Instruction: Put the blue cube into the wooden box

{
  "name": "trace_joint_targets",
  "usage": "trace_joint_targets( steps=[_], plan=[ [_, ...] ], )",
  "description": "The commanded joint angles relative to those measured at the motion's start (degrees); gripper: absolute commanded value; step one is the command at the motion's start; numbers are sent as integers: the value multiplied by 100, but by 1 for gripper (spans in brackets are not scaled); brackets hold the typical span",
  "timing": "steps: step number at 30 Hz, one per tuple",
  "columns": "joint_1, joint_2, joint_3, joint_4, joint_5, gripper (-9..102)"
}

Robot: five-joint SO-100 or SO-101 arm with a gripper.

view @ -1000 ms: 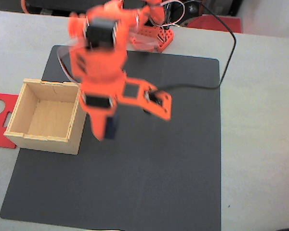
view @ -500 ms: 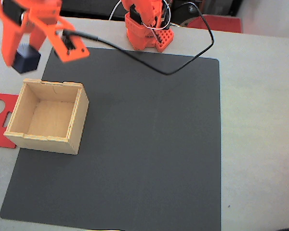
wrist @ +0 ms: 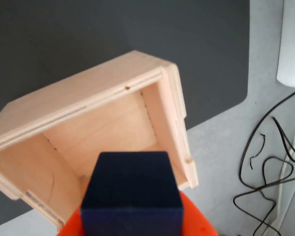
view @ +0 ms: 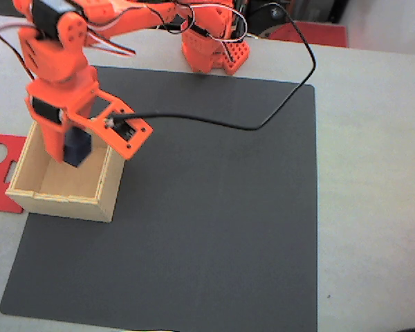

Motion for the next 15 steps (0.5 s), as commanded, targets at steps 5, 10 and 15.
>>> trace_joint_targets(
  steps=[5, 10, 15],
  plan=[
    [-272, -158, 703, 53, -79, 0],
    [-167, 70, 861, 62, -9, 0],
    [79, 606, 835, 62, -62, 0]
  ],
)
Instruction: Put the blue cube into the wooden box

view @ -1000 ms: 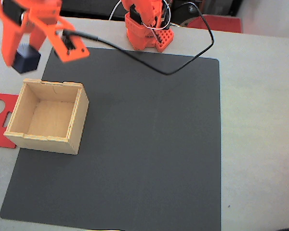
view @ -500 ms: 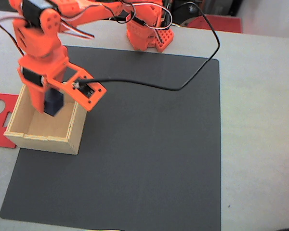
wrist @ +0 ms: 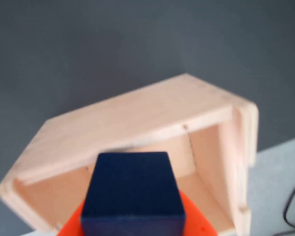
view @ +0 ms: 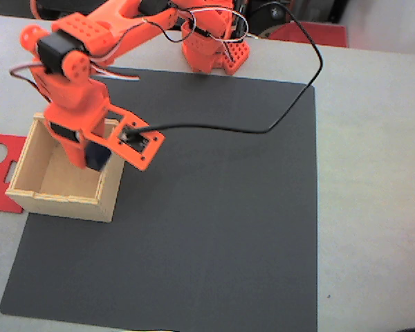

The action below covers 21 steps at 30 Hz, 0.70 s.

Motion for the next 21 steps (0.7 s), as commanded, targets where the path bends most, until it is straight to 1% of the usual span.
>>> trace_joint_targets(
  steps=[1, 11, 16, 21],
  plan=[
    [158, 694, -53, 53, -35, 0],
    [615, 1204, -70, 44, -211, 0],
    [1213, 1072, -105, -18, -264, 0],
    [1371, 773, -149, -97, -325, 0]
  ],
)
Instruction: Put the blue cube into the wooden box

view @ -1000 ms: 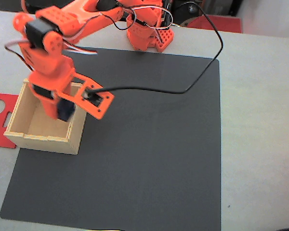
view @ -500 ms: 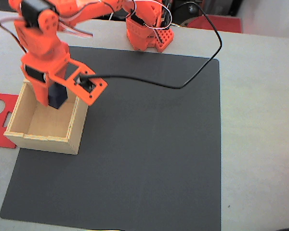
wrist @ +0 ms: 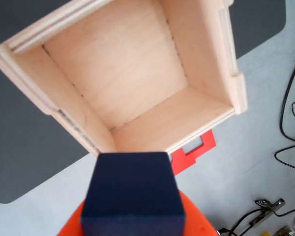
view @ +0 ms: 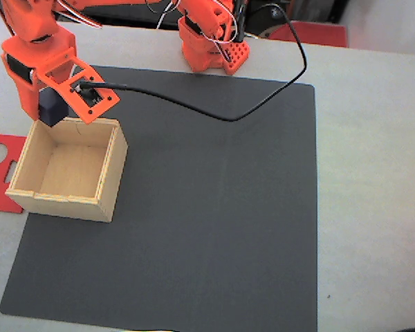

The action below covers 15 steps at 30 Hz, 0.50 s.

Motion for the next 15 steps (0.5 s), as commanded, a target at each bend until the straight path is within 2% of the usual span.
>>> trace_joint_targets(
  steps=[1, 6, 15],
  plan=[
    [44, 26, -149, -123, -44, 0],
    [-97, -185, -281, -519, -141, 0],
    [88, -1371, -1116, -466, -202, 0]
  ],
)
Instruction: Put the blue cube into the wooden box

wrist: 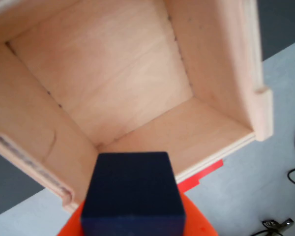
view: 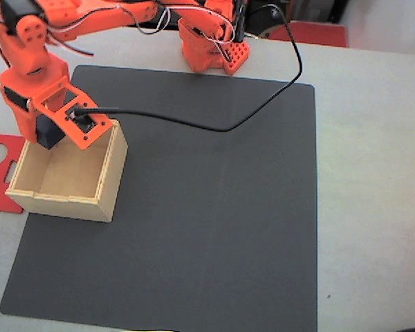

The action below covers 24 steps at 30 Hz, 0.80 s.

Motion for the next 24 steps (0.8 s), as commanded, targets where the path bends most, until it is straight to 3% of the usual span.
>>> trace_joint_targets(
  steps=[1, 24],
  plan=[
    [114, -211, -483, -62, -105, 0],
    [-650, -1318, -1529, -237, -554, 0]
  ],
)
